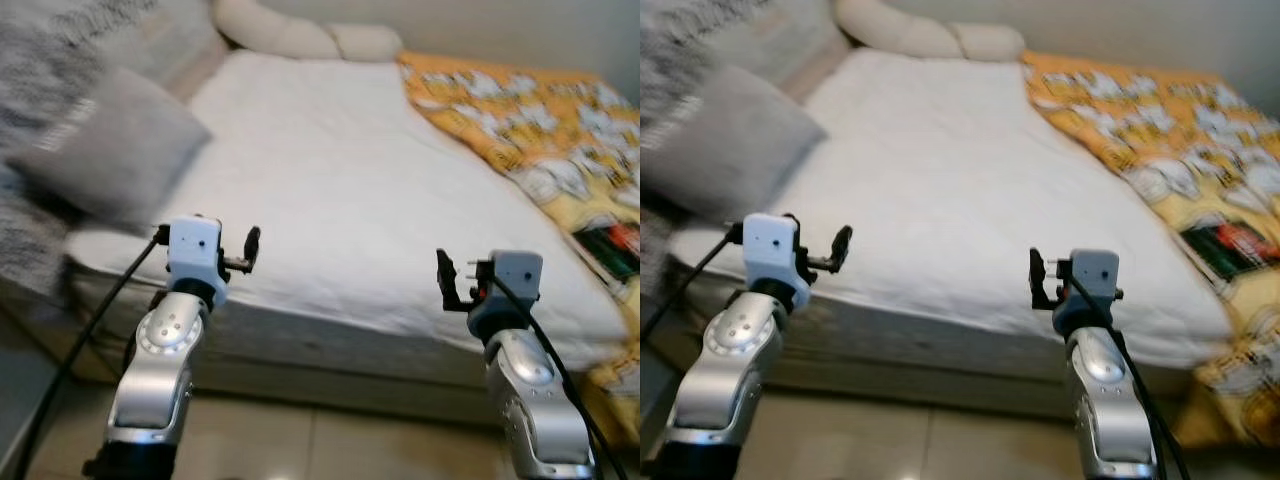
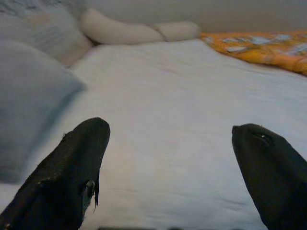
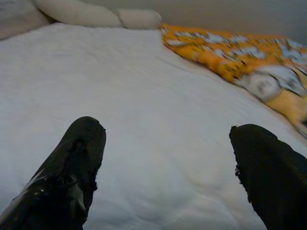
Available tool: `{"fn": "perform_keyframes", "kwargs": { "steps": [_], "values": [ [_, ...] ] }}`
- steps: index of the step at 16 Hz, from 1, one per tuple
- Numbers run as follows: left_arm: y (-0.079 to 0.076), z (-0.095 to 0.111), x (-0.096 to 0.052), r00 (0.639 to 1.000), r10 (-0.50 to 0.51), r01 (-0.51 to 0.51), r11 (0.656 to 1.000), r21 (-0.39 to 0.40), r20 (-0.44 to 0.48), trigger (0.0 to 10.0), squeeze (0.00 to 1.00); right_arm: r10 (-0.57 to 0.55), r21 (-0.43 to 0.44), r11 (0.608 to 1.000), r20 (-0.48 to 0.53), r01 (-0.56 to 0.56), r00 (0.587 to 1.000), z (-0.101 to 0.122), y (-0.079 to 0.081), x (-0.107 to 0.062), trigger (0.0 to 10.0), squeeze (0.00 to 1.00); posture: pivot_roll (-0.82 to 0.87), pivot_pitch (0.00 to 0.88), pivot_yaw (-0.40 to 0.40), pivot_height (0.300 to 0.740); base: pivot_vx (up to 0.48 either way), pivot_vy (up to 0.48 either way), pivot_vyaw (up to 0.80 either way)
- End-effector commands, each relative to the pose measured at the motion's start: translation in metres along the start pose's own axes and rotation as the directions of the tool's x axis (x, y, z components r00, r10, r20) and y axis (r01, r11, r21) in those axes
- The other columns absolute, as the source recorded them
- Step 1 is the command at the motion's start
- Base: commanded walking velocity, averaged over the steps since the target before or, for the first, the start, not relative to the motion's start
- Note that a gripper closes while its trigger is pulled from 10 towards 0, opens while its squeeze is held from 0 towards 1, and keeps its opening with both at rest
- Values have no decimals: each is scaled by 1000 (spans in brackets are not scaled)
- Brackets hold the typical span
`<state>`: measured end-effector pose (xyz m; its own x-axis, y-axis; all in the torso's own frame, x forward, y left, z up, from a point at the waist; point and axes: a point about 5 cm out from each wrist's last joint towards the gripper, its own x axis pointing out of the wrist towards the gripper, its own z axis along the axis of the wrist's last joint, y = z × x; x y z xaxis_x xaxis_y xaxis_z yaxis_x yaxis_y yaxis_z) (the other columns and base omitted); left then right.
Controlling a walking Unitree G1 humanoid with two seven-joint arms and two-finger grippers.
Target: Clean up the room
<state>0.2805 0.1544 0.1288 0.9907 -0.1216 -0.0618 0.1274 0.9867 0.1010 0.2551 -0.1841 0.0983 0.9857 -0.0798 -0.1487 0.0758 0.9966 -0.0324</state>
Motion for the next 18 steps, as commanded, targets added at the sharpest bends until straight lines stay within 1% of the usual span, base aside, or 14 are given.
{"fn": "perform_keyframes", "kwargs": {
  "steps": [1,6,7,9,10,11,12,13,14,15,16,18],
  "values": [
    [-4,6,2,1000,-19,19,1000,14,20,10000,1000,-11,-5,1000,7,11,1000,3,-3,1,10000,0,23,0,-21,740,0,-454,0],
    [-9,4,2,999,-31,31,999,7,19,10000,1000,-3,-18,1000,7,3,1000,2,-2,1,10000,0,20,0,-23,740,0,-439,0],
    [-9,4,3,999,-30,30,1000,5,22,10000,1000,24,-67,997,1,-24,1000,3,1,2,10000,0,21,0,-22,740,0,-405,0],
    [-9,4,3,999,-31,31,1000,4,23,10000,1000,75,-102,992,-63,-81,995,-3,7,3,10000,0,18,0,-22,740,0,-392,0],
    [-10,5,5,999,-34,34,999,2,31,10000,1000,99,-114,987,-90,-109,991,-5,11,5,10000,0,17,0,-23,740,0,0,0],
    [-11,6,7,999,-40,41,999,-31,35,10000,996,112,-123,985,-95,-123,989,-4,13,5,10000,0,17,0,-22,740,0,0,0],
    [-11,7,7,999,-40,42,999,-31,35,10000,894,104,-143,983,-82,-116,991,-3,12,5,10000,0,17,0,-22,740,0,0,0],
    [-11,7,8,998,-40,41,999,-4,42,10000,878,60,-103,993,-38,-63,997,1,8,8,10000,0,17,0,-22,740,0,0,0],
    [-12,7,8,998,-44,45,999,-3,42,10000,882,56,-109,992,-18,-57,998,3,6,9,10000,0,19,0,-22,740,0,0,0],
    [-13,7,8,997,-57,57,998,1,44,10000,886,69,-95,993,13,-67,998,8,7,8,10000,0,16,0,-22,740,0,0,0],
    [-15,7,8,997,-68,68,998,-3,47,10000,890,76,-77,994,18,-74,997,11,7,8,10000,0,15,0,-22,740,0,0,0],
    [-17,7,7,995,-88,89,995,-32,51,10000,894,43,-50,998,6,-42,999,9,4,8,10000,0,14,0,-25,740,0,0,0]
  ]
}}
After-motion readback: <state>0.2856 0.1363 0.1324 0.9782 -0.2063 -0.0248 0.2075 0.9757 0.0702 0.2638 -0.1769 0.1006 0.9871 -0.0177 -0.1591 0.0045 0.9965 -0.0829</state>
